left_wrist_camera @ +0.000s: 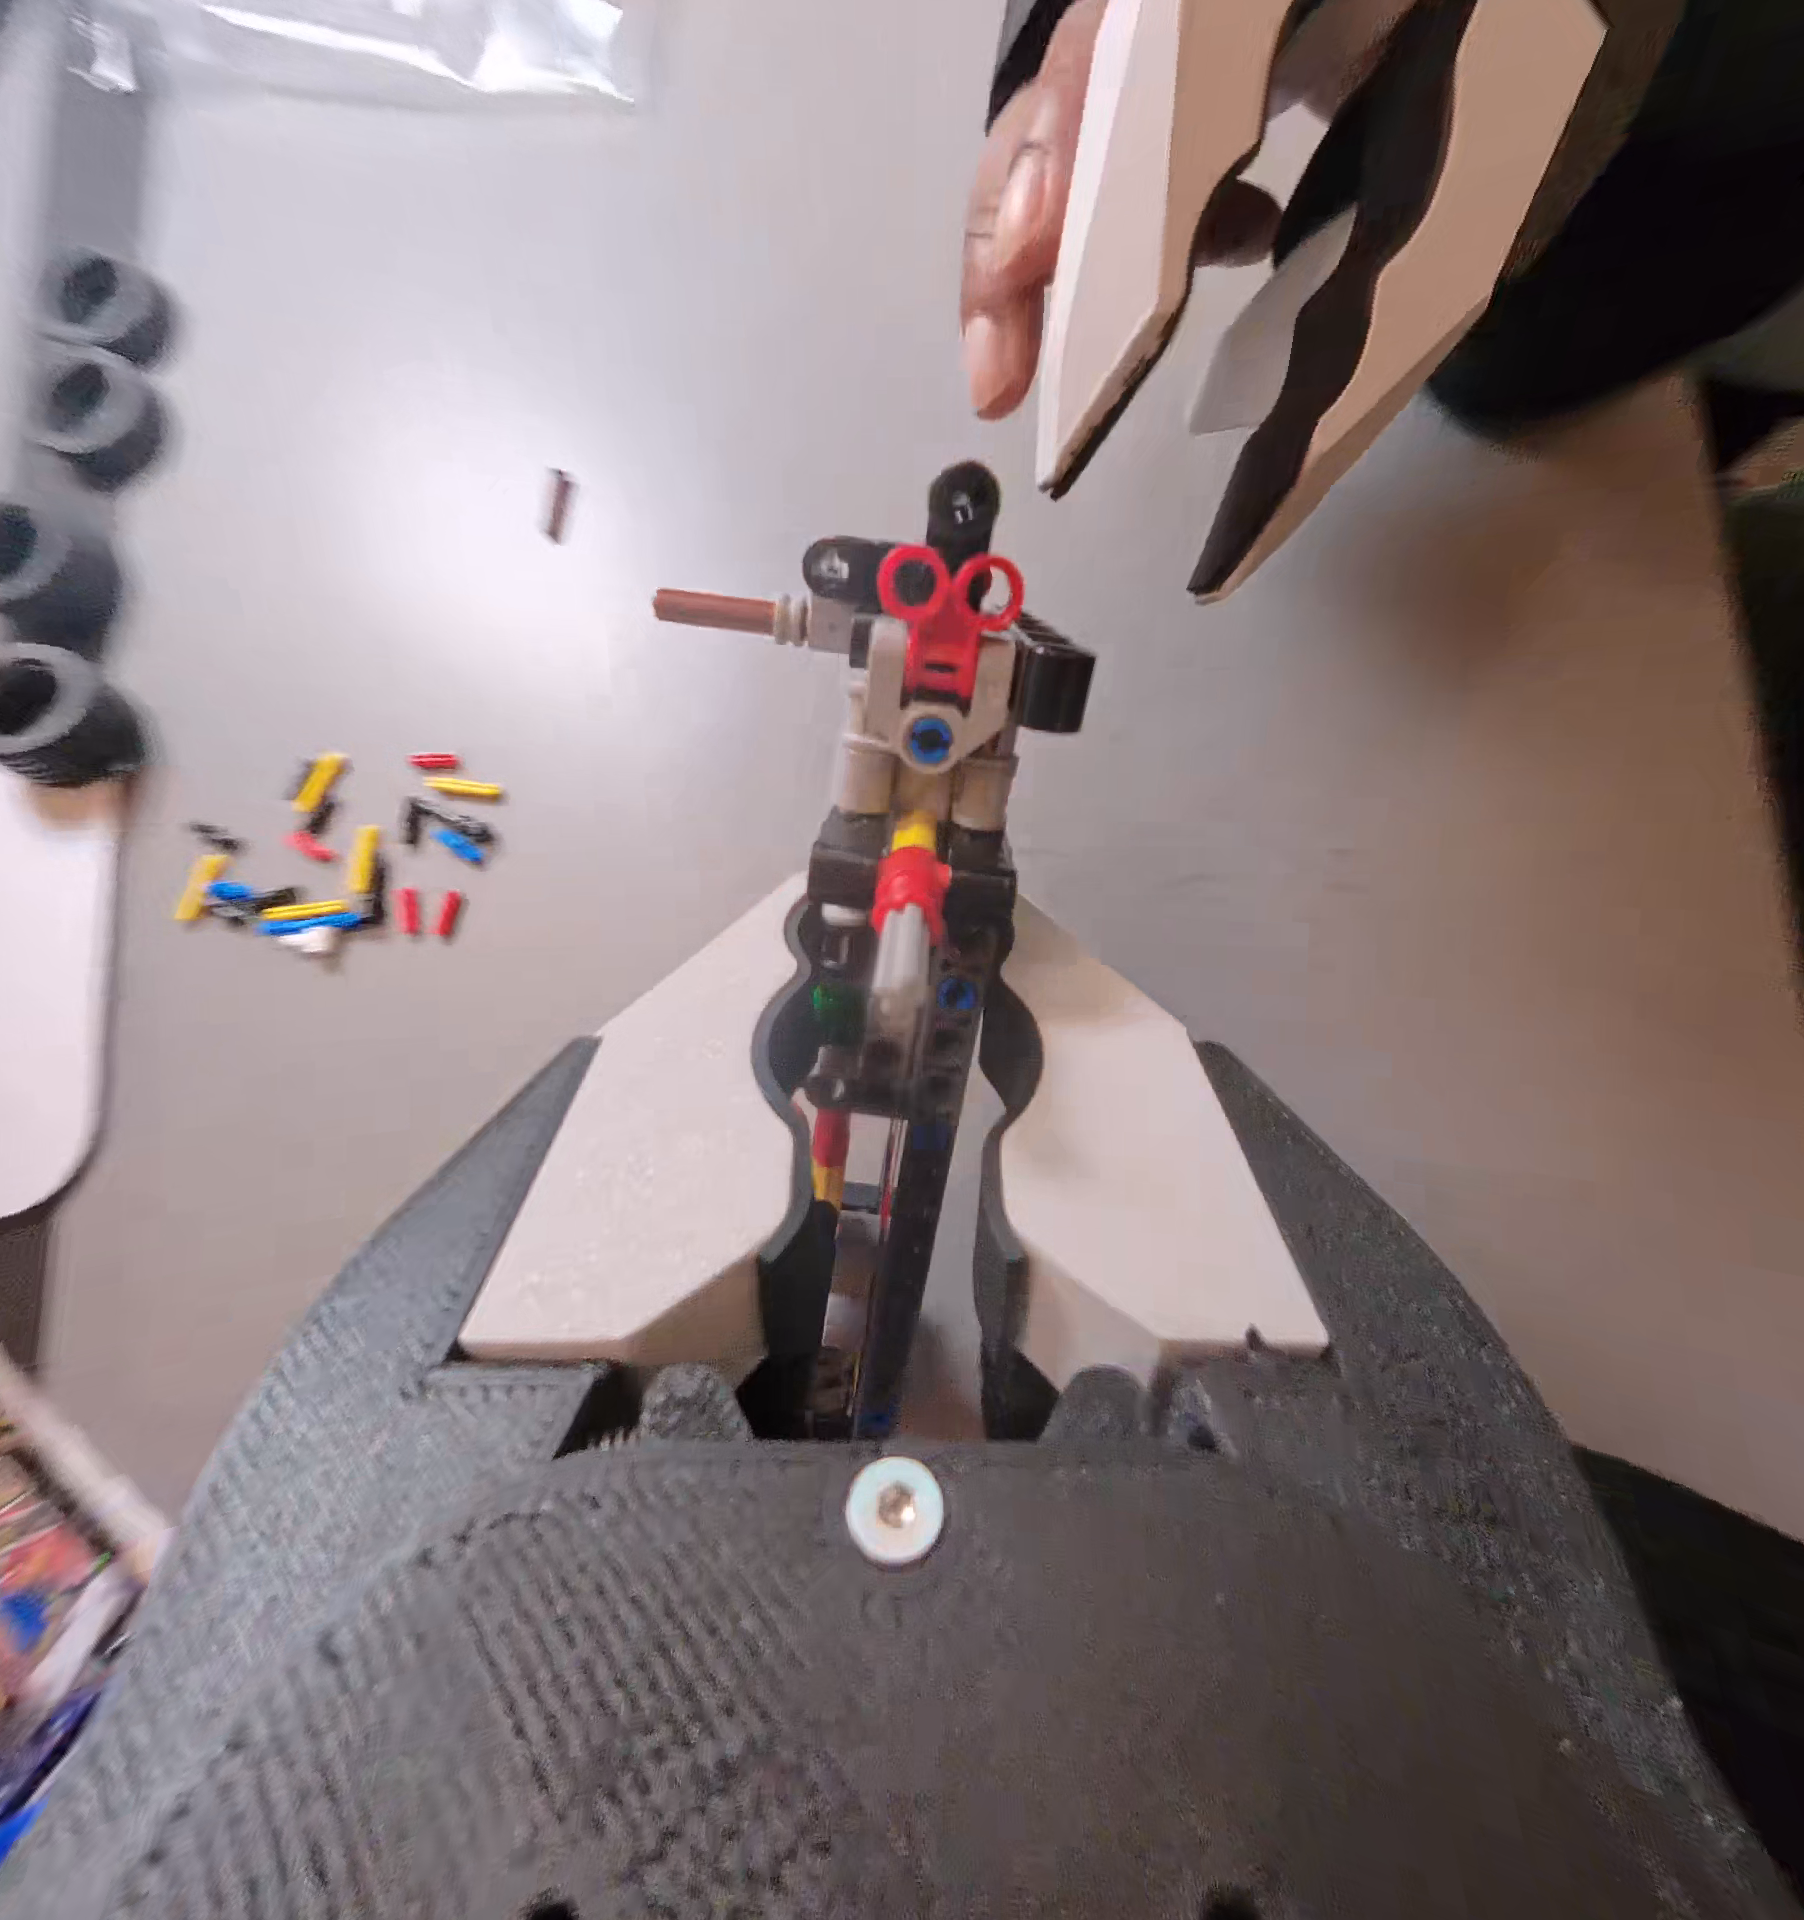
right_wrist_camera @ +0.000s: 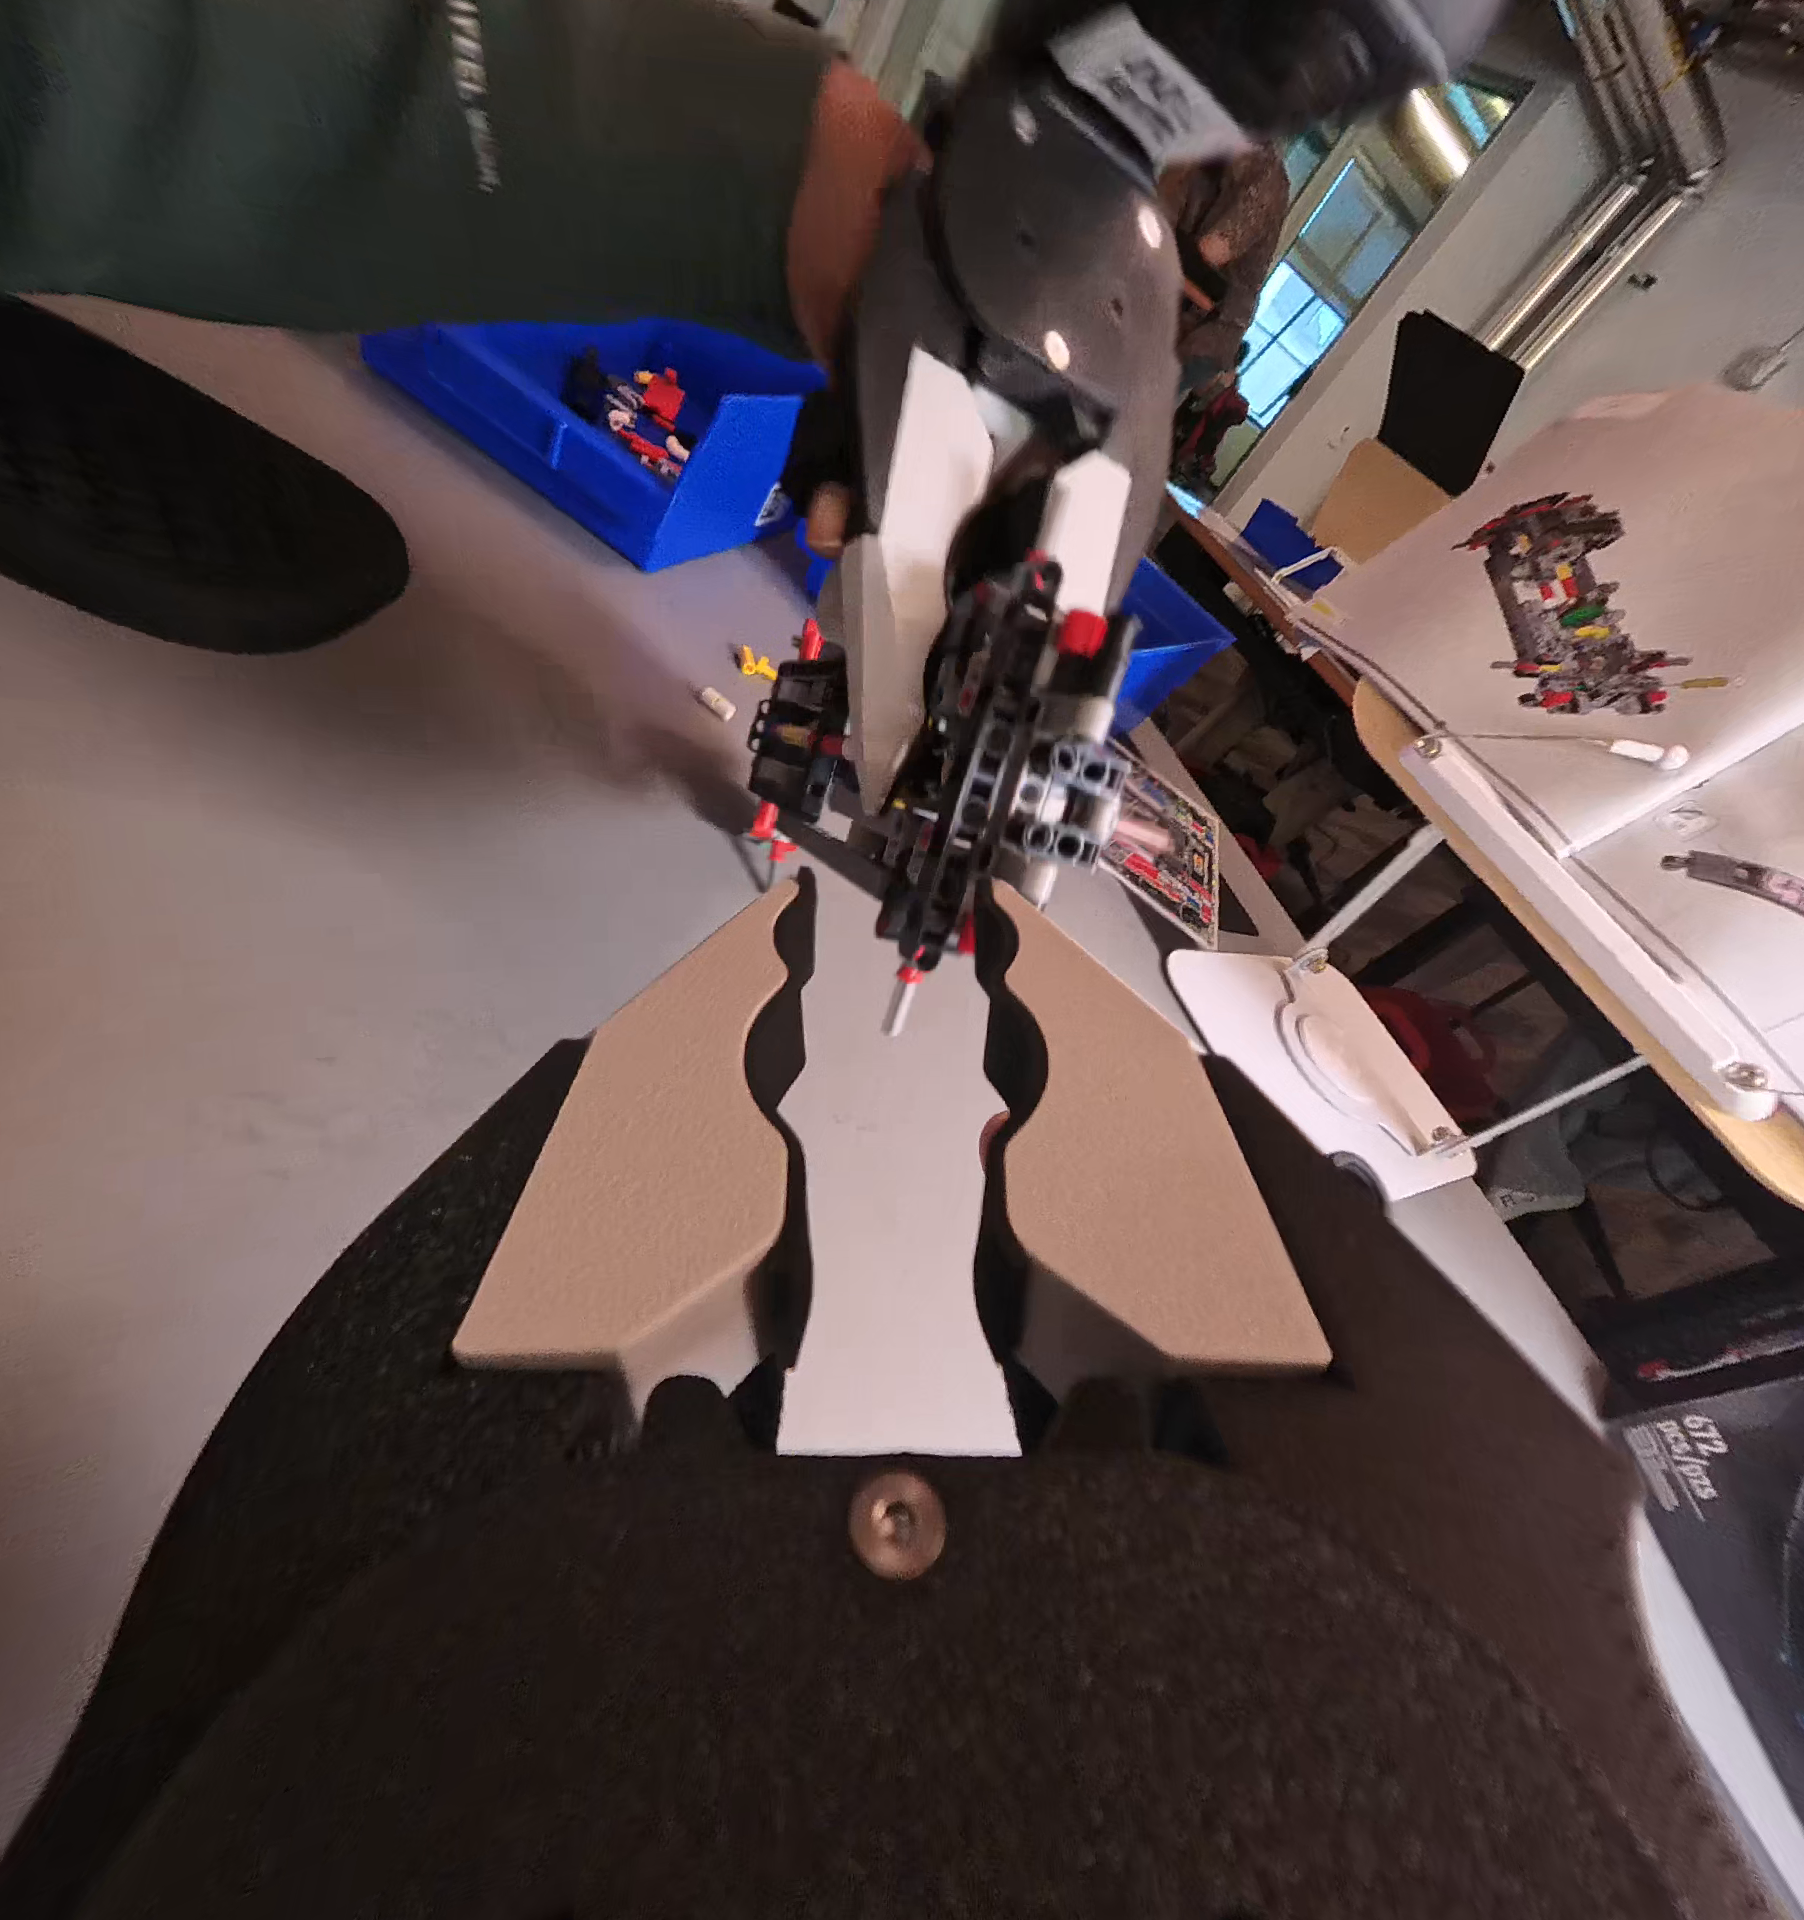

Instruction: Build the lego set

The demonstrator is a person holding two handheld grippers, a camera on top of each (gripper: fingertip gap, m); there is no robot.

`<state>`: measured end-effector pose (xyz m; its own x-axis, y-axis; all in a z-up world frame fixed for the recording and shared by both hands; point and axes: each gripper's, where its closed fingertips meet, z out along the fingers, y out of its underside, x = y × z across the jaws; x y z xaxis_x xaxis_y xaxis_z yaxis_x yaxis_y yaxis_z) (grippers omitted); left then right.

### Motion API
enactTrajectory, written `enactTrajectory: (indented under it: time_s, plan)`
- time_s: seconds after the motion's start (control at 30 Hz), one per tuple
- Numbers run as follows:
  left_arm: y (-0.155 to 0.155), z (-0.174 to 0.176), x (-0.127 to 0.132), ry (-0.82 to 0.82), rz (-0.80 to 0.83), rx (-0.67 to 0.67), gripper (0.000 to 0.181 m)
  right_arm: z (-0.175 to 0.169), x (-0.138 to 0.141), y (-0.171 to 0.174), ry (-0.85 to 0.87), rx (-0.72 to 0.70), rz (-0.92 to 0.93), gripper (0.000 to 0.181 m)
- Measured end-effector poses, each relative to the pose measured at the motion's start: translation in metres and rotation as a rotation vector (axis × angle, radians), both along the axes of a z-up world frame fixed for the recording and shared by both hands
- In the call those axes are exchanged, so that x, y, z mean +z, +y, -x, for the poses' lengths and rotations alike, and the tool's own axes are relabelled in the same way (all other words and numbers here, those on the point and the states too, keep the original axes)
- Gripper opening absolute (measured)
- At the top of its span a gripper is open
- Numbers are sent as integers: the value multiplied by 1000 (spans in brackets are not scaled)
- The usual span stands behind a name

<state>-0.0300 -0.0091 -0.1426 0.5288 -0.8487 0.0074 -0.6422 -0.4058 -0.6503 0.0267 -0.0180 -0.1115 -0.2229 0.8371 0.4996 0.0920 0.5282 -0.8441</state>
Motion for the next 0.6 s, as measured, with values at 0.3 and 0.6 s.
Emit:
enactTrajectory:
  time_s: [0.3, 0.6]
  plan:
    - [12, -15, -38, -222, 702, -155, 24, -3, -15, -1, -114, 8, -105, 34]
    - [10, -41, -72, -332, 1005, -313, 25, -12, -62, 17, -276, 70, 47, 36]
